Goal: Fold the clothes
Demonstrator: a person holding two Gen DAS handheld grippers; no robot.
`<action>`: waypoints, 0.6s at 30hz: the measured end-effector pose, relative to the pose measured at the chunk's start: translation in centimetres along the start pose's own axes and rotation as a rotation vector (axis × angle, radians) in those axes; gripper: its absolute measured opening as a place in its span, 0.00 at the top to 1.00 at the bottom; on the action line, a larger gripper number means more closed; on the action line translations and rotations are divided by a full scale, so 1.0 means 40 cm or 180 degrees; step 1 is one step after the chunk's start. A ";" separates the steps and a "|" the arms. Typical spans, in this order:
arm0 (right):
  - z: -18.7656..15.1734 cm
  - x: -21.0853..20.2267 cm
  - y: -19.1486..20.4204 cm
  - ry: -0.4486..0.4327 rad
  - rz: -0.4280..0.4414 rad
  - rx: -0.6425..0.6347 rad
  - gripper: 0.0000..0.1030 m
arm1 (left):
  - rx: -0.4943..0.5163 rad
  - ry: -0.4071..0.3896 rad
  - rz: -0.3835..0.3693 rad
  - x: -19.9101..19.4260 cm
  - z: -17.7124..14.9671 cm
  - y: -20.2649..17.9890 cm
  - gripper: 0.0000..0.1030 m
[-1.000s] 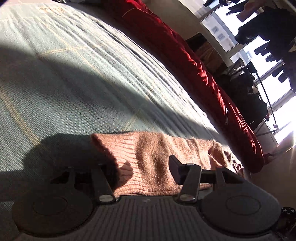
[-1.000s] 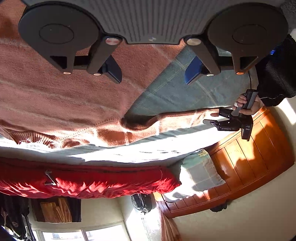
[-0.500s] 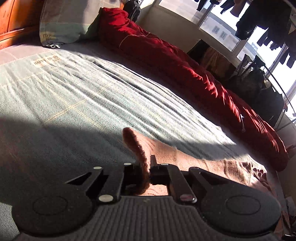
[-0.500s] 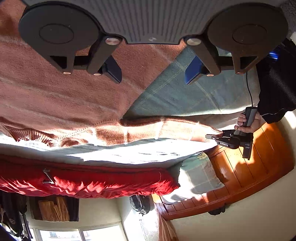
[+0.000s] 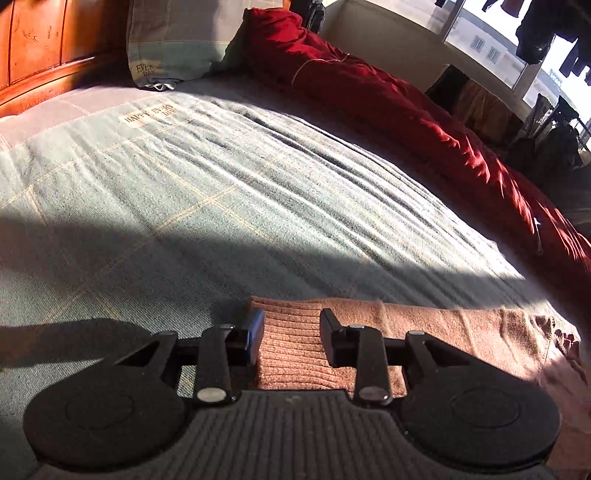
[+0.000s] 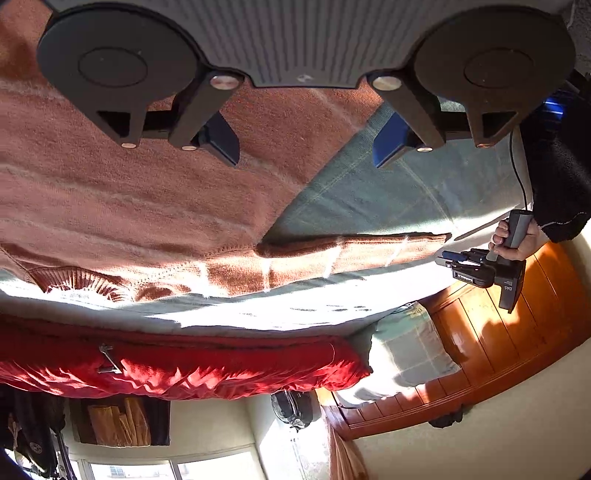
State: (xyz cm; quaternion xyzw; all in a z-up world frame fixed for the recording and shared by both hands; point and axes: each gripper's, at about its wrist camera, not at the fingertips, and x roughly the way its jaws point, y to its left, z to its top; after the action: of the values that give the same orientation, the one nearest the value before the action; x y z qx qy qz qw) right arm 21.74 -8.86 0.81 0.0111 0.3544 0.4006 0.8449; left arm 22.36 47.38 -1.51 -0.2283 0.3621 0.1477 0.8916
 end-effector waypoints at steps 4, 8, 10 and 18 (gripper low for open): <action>-0.010 0.043 -0.002 0.0175 -0.0393 -0.0022 0.19 | 0.0390 0.0155 -0.0253 0.037 -0.022 -0.143 0.53; -0.017 0.074 0.004 0.0283 -0.0720 -0.0208 0.19 | 0.0761 0.0284 -0.0513 0.099 -0.061 -0.317 0.52; -0.018 0.084 0.005 0.0299 -0.0783 -0.0264 0.17 | 0.0921 0.0355 -0.0664 0.130 -0.080 -0.408 0.52; -0.074 0.140 -0.013 0.0536 -0.0838 -0.0226 0.12 | 0.1206 0.0518 -0.1498 0.216 -0.141 -0.706 0.48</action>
State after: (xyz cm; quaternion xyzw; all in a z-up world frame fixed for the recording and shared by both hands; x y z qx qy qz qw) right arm 22.67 -6.17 -4.86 -0.0989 0.4080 0.2982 0.8572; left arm 37.20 21.27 -2.79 -0.1468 0.3906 -0.1516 0.8961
